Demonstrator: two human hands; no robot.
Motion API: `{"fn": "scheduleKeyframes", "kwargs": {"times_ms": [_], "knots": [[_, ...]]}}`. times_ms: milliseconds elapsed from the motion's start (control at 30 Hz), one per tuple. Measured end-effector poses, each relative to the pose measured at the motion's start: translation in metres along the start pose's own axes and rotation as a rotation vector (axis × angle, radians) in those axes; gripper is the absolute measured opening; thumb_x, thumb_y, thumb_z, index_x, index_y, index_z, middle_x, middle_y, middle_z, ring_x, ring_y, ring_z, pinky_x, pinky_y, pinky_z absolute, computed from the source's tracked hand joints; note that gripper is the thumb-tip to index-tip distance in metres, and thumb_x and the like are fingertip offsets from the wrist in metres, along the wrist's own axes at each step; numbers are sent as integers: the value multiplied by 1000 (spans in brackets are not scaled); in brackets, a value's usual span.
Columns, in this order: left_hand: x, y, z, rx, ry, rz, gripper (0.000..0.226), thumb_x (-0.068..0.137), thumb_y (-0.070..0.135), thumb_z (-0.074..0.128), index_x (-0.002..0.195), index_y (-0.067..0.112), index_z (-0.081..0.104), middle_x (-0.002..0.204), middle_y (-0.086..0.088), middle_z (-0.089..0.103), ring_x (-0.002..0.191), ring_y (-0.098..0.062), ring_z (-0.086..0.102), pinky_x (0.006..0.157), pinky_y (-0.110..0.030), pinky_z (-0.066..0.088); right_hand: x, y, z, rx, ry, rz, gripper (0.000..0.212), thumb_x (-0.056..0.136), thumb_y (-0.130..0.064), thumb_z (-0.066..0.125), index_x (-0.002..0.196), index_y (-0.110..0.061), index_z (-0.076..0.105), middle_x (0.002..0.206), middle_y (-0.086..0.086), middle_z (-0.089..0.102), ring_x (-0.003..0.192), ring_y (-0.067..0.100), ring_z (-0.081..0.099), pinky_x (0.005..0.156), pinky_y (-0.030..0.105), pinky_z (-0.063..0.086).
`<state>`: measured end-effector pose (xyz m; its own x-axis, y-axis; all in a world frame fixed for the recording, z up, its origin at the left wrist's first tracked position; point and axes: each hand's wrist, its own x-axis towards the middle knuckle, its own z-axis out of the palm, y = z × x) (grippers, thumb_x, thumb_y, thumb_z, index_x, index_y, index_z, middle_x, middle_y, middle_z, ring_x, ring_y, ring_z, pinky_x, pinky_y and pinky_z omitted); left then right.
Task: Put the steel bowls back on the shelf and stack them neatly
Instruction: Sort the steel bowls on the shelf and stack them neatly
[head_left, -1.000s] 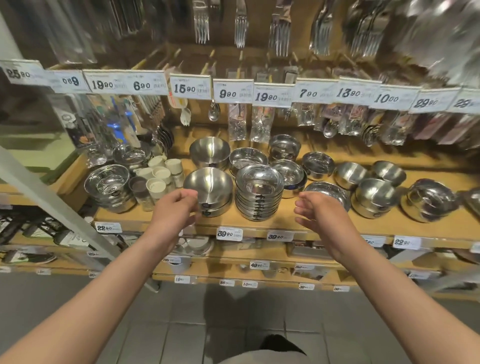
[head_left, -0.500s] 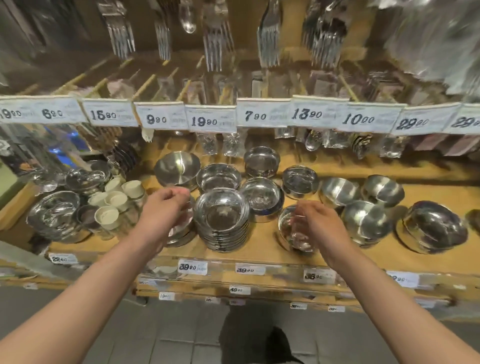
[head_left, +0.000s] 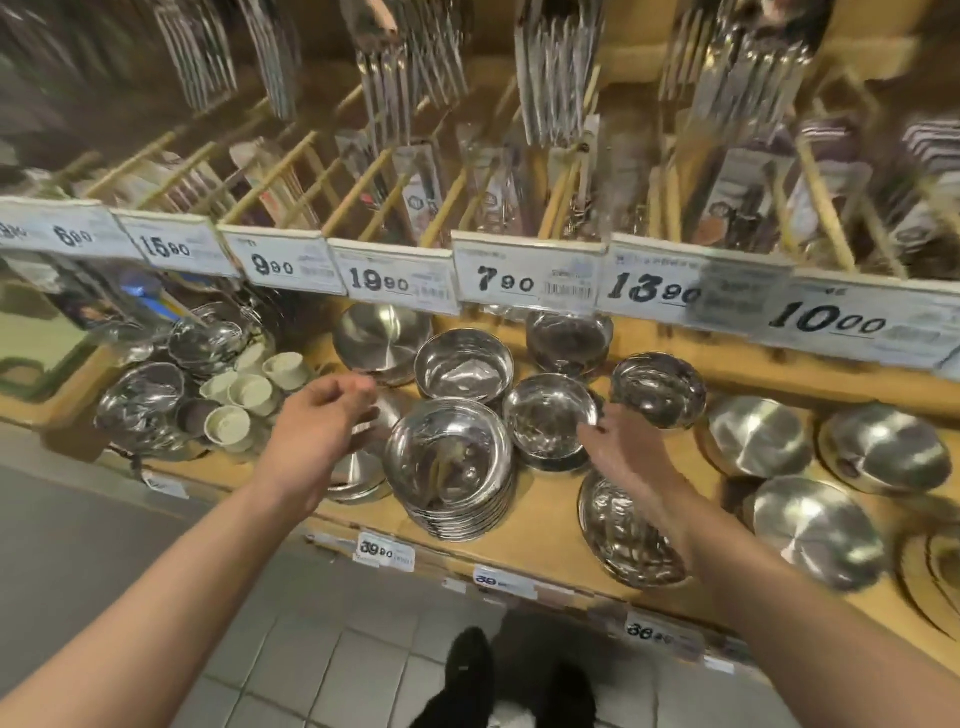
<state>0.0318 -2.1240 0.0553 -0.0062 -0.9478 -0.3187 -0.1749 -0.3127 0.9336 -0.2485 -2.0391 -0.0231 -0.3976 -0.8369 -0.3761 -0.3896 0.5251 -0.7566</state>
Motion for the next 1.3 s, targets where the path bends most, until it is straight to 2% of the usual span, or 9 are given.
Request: {"fn": "scheduleKeyframes", "kwargs": {"times_ms": [67,133,267,400,633,800,1033,1200,1300], "knots": [[8,-2,-6,-2,12,-5,13,101,13,60,92,13,70,89,-4,69,82,-16,67,63,-23,60,7,0,6,-140,35,-10,19,103,-23,55,110,-8,62,90,4,67,74,14,61,60,23,49],[18,-4,-8,8,16,-17,13,101,13,60,92,13,70,91,-4,69,84,-17,67,70,-27,61,13,-3,10,-310,50,0,31,104,-29,54,91,-2,64,100,9,70,85,22,62,75,30,51],[45,-10,-7,71,-25,-58,10,101,13,59,104,12,69,103,-6,69,97,-20,66,85,-34,58,27,-7,19,-390,179,113,34,98,-27,66,72,-7,56,65,1,57,60,15,54,53,23,42],[75,-13,-1,147,-151,-64,13,99,15,60,92,20,70,81,9,74,86,-10,69,71,-23,56,34,-10,21,-340,245,242,25,88,-14,75,71,-2,62,70,10,65,63,24,61,52,31,47],[127,-14,29,433,-250,-66,11,90,7,65,100,5,69,88,-11,74,84,-31,71,92,-50,58,25,-18,16,-225,366,223,23,86,-21,75,98,-12,57,67,-4,54,68,24,58,47,21,29],[149,-28,46,734,-289,-4,13,90,12,66,96,3,72,93,-15,75,84,-31,73,81,-45,63,3,-20,8,-63,404,292,23,88,-17,72,110,-17,69,77,-6,68,66,17,65,63,27,49],[157,-39,63,1029,-248,142,46,89,30,74,125,4,59,113,-13,68,103,-31,67,76,-32,51,-30,-21,-1,422,340,369,32,89,3,68,81,-26,56,87,2,69,71,24,77,72,40,65],[153,-42,65,975,-157,170,43,86,19,78,122,5,58,111,-14,69,91,-25,59,66,-28,47,-44,-26,-1,706,327,385,15,95,8,60,98,-6,60,101,13,67,62,18,75,53,26,62],[152,-37,62,872,-139,142,49,85,21,78,128,7,61,112,-16,71,96,-29,67,84,-35,56,-48,-28,-3,711,351,426,20,95,6,60,114,2,60,110,17,68,65,17,75,53,24,61]]}}
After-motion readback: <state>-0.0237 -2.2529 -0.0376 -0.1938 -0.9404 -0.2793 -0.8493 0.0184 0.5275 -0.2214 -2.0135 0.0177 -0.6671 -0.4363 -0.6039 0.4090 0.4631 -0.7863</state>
